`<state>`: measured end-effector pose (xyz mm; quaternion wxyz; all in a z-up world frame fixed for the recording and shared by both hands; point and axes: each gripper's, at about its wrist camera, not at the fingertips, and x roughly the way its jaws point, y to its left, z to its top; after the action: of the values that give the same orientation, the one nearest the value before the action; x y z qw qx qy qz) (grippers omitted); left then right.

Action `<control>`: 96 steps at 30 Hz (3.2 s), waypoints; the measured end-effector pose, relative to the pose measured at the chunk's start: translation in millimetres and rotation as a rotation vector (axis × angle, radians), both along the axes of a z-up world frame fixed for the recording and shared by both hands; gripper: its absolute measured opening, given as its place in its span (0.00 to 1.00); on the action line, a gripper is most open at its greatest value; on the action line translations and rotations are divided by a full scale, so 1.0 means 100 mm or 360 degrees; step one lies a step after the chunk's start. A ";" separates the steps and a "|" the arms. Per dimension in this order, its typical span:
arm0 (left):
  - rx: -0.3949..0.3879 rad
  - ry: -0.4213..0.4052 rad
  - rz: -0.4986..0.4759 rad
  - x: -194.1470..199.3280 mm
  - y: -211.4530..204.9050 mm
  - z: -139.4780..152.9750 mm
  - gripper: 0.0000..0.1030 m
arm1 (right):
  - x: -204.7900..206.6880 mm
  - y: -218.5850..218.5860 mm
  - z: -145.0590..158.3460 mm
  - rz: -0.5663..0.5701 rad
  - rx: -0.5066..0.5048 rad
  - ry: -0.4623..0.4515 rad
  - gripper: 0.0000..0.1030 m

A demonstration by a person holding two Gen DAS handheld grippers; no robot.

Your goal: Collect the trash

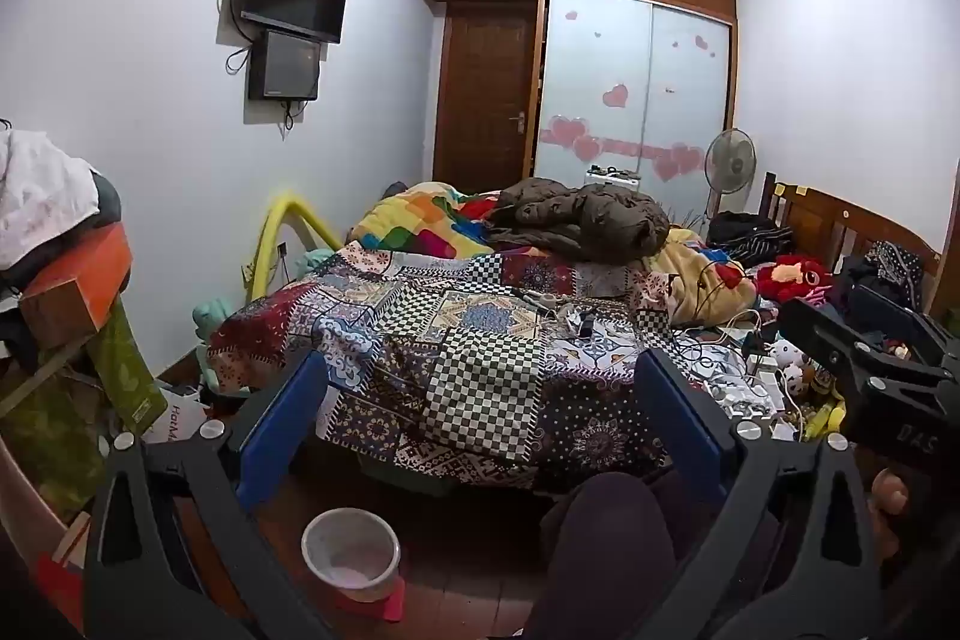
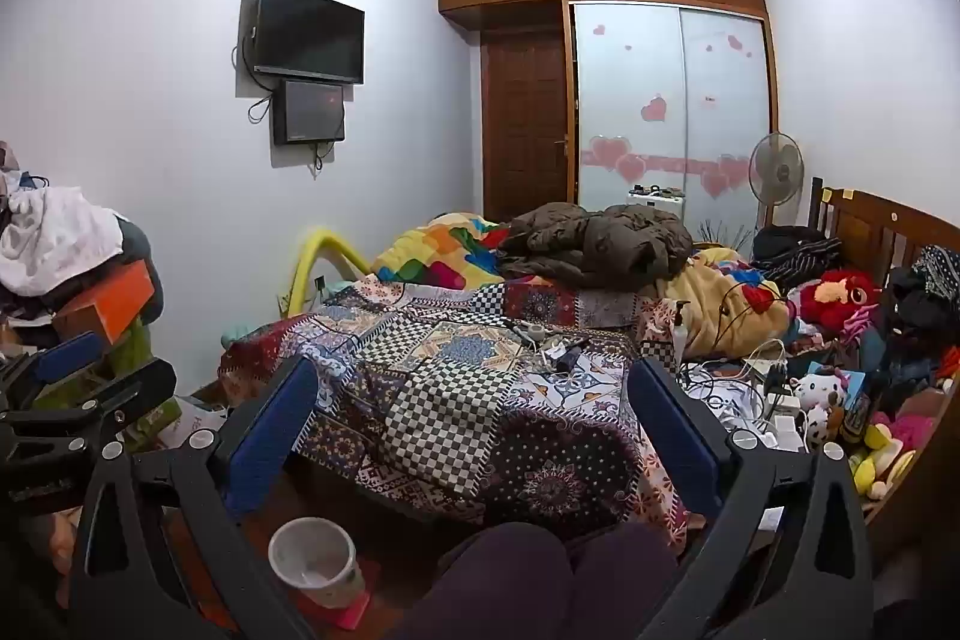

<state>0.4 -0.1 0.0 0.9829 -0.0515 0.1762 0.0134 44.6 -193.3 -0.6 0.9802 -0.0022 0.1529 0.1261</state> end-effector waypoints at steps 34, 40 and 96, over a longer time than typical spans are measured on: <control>0.0009 -0.0029 0.0001 -0.07 0.00 -0.01 1.00 | -0.03 -0.03 0.02 -0.0014 0.0018 0.0002 1.00; 0.0005 -0.0024 0.0009 -0.05 0.00 0.00 1.00 | -0.03 -0.02 0.02 -0.0005 0.0021 0.0007 1.00; 0.0047 -0.0051 0.0008 0.11 -0.05 0.00 1.00 | 0.11 -0.08 0.02 -0.0039 0.0020 0.0041 1.00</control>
<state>11.8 -5.5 0.1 0.9863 -0.0377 0.1599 0.0177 55.5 -201.8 1.6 0.9796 0.0074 0.1649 0.1150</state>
